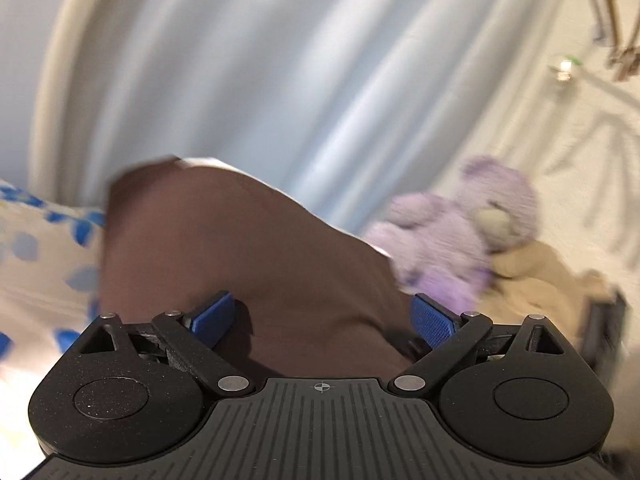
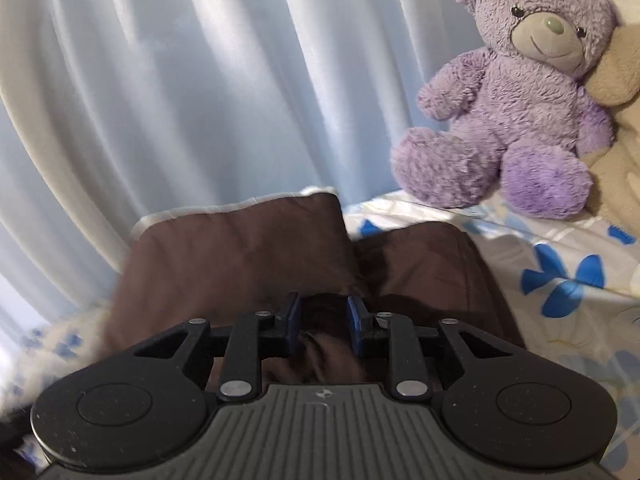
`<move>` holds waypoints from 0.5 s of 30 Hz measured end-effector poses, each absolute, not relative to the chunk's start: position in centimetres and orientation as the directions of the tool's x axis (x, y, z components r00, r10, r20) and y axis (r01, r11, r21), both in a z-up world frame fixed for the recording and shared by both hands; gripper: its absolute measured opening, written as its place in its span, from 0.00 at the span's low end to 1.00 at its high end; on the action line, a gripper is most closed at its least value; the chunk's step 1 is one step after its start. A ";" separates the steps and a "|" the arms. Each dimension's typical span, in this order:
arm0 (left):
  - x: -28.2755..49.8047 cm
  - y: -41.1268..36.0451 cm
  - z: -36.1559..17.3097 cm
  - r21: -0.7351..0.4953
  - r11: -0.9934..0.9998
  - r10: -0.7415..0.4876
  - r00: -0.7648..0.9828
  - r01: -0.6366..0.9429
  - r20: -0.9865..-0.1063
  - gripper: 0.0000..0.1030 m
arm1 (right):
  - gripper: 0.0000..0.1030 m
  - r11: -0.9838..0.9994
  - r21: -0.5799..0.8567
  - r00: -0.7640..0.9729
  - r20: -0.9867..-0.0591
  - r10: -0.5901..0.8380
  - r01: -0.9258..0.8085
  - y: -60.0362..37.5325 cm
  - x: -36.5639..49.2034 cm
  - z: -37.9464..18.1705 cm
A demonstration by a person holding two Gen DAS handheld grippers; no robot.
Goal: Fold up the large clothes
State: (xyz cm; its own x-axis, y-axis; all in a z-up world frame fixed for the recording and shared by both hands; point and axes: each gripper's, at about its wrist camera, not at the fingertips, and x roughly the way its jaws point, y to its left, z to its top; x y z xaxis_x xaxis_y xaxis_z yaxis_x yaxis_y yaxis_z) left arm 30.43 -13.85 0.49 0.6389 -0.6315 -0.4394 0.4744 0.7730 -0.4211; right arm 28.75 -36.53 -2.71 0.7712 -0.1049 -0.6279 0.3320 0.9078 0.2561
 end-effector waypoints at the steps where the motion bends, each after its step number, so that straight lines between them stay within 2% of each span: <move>1: 30.8 -14.3 0.5 -0.391 0.800 -0.597 0.667 0.456 -0.445 0.95 | 0.24 0.910 0.235 0.768 -0.628 -0.126 0.342 -36.5 28.5 -3.7; 3: 31.4 -15.4 -0.1 -0.349 0.833 -0.550 0.710 0.430 -0.440 0.96 | 0.27 0.902 0.238 0.777 -0.611 -0.148 0.360 -36.5 27.8 -4.4; 5: 32.3 -16.3 -1.5 -0.373 0.826 -0.561 0.677 0.423 -0.476 0.96 | 0.29 0.890 0.238 0.782 -0.596 -0.183 0.389 -36.6 26.9 -4.7; 7: 32.8 -16.7 -2.8 -0.394 0.806 -0.589 0.663 0.441 -0.462 0.98 | 0.30 0.881 0.250 0.797 -0.569 -0.203 0.403 -36.6 25.7 -5.7; 10: 32.8 -17.9 -3.6 -0.306 0.847 -0.532 0.678 0.436 -0.508 0.99 | 0.30 0.867 0.284 0.820 -0.531 -0.214 0.410 -36.5 24.1 -6.8; 15: 32.9 -16.9 -3.5 -0.332 0.838 -0.546 0.669 0.434 -0.504 0.99 | 0.30 0.854 0.272 0.761 -0.618 -0.198 0.443 -36.8 26.4 -3.0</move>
State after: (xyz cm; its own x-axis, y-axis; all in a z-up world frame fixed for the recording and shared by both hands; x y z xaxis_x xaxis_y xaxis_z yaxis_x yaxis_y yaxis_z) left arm 32.88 -16.94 -3.50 0.6689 -0.5463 -0.5041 0.4337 0.8376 -0.3322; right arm 26.44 -36.80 -3.05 0.7609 -0.1976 -0.6180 0.4429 0.8543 0.2722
